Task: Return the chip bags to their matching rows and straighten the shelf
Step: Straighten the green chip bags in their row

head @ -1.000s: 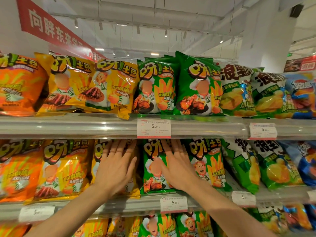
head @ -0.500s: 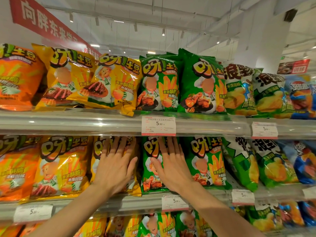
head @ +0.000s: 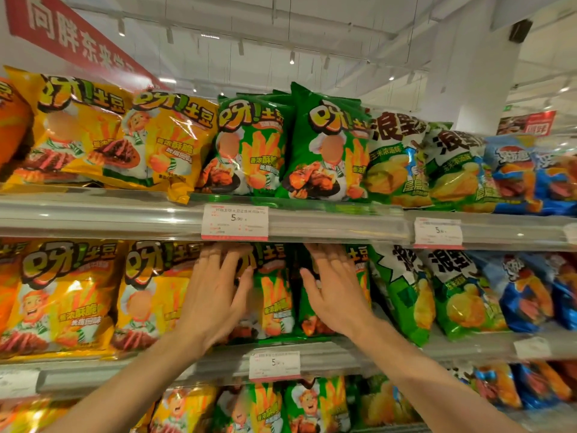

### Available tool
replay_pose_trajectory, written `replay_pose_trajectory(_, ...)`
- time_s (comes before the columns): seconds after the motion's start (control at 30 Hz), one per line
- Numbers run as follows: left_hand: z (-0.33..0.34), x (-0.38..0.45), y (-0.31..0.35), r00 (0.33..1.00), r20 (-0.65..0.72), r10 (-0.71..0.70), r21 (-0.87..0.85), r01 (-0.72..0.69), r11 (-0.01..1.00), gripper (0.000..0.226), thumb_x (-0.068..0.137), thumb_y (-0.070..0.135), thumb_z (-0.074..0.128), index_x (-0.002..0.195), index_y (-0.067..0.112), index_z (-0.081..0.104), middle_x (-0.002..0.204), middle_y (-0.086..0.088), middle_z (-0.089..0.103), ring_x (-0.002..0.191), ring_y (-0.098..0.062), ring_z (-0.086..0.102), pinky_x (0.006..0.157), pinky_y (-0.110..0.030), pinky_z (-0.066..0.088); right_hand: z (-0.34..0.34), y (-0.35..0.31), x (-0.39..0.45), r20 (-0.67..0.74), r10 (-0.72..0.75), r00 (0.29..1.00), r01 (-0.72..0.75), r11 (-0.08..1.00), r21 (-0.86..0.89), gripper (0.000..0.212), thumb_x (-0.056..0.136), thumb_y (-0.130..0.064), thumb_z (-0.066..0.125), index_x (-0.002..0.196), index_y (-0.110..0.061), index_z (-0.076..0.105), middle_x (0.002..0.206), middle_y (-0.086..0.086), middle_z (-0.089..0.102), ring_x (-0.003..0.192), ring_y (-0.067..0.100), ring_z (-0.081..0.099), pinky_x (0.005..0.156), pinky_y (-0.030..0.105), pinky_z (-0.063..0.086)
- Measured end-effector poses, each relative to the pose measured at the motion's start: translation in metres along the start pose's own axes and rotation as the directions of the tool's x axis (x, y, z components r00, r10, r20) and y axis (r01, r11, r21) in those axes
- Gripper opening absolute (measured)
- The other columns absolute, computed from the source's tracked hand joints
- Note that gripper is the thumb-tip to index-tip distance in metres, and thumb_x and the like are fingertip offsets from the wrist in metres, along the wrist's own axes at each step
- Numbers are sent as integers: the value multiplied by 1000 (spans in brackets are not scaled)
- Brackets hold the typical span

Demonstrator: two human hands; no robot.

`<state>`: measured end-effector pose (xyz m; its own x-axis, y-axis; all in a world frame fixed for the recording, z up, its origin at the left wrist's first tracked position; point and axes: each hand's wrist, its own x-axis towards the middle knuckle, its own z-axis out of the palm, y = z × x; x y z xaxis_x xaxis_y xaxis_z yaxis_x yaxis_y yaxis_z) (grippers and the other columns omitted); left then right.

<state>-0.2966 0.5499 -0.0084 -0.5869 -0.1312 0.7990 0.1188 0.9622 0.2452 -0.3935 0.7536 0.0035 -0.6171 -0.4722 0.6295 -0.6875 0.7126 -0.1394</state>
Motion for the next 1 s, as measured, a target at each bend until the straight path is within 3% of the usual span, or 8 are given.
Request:
replay_pose_trajectory(0.17, 37, 16, 61, 993, 122, -4, -148, 23, 989, 37, 97, 31, 56, 134, 25, 52, 114, -4, 59, 101, -25, 60, 81, -33, 45, -31, 62, -11, -72, 144, 987, -148, 987, -64, 51, 93, -36, 58, 135, -9, 51, 128, 20, 50, 121, 37, 44, 100, 41, 39)
replay_pose_trajectory(0.37, 82, 40, 94, 853, 491, -179, -99, 259, 961, 72, 93, 49, 51, 152, 45, 10, 153, -13, 34, 122, -35, 54, 91, -33, 44, -33, 98, -14, 317, 205, 926, -244, 966, 90, 84, 92, -58, 52, 154, -28, 5, 149, 10, 37, 129, 32, 46, 102, 41, 44)
replay_pose_trajectory(0.5, 98, 50, 91, 792, 555, -255, -101, 368, 924, 78, 91, 53, 51, 152, 48, 1, 157, -11, 33, 128, -32, 51, 96, -34, 44, -23, 104, -13, 361, 178, 916, -304, 893, 333, 101, 86, -48, 69, 154, -35, -5, 146, 5, 42, 125, 25, 51, 103, 41, 46)
replay_pose_trajectory(0.67, 102, 55, 91, 773, 576, -266, -317, 511, 799, 87, 78, 44, 65, 149, 44, 15, 120, 17, 51, 128, -23, 45, 91, -32, 42, -12, 110, -9, 371, 116, 921, -331, 733, 595, 104, 82, -25, 78, 154, -38, 5, 144, -5, 48, 122, 7, 55, 104, 32, 47)
replay_pose_trajectory(0.77, 102, 57, 91, 809, 527, -259, -413, 511, 754, 70, 79, 33, 74, 133, 48, 32, 110, 5, 64, 106, -19, 62, 83, -35, 55, -12, 120, -8, 366, 103, 925, -330, 698, 636, 101, 80, -24, 81, 152, -39, 12, 129, -25, 50, 110, -12, 56, 89, 12, 49)
replay_pose_trajectory(0.83, 102, 57, 91, 828, 504, -246, -459, 498, 735, 64, 79, 30, 77, 119, 58, 36, 111, 5, 65, 97, -8, 64, 74, -23, 54, -13, 125, -9, 353, 112, 929, -327, 693, 642, 101, 79, -25, 81, 148, -47, 12, 119, -39, 43, 100, -22, 54, 77, 3, 47)
replay_pose_trajectory(0.9, 101, 57, 91, 837, 494, -235, -502, 495, 709, 67, 78, 27, 80, 111, 65, 36, 111, 11, 63, 91, 1, 64, 61, -10, 49, -13, 126, -10, 352, 119, 928, -332, 691, 642, 103, 79, -25, 81, 149, -50, 10, 116, -42, 42, 100, -22, 54, 77, 4, 47)
replay_pose_trajectory(1.0, 100, 56, 89, 825, 497, -270, -489, 523, 698, 78, 75, 29, 84, 134, 47, 37, 123, 2, 61, 108, -17, 63, 70, -24, 57, -11, 127, -11, 362, 112, 925, -338, 674, 657, 104, 79, -21, 81, 150, -49, 11, 118, -40, 43, 103, -18, 55, 81, 7, 48)
